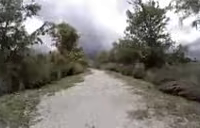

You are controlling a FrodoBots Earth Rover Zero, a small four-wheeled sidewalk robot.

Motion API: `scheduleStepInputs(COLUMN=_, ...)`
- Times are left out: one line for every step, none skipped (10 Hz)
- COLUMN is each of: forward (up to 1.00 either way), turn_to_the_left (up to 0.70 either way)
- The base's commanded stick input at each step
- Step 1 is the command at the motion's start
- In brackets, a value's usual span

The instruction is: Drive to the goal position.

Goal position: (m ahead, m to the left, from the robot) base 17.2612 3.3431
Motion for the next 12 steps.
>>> scheduleStepInputs(forward=0.85, turn_to_the_left=0.00)
scheduleStepInputs(forward=0.85, turn_to_the_left=0.00)
scheduleStepInputs(forward=0.85, turn_to_the_left=0.00)
scheduleStepInputs(forward=0.85, turn_to_the_left=0.00)
scheduleStepInputs(forward=0.85, turn_to_the_left=0.00)
scheduleStepInputs(forward=0.85, turn_to_the_left=0.00)
scheduleStepInputs(forward=0.85, turn_to_the_left=0.00)
scheduleStepInputs(forward=0.85, turn_to_the_left=0.00)
scheduleStepInputs(forward=0.85, turn_to_the_left=0.00)
scheduleStepInputs(forward=0.85, turn_to_the_left=0.00)
scheduleStepInputs(forward=0.85, turn_to_the_left=0.00)
scheduleStepInputs(forward=0.85, turn_to_the_left=0.00)
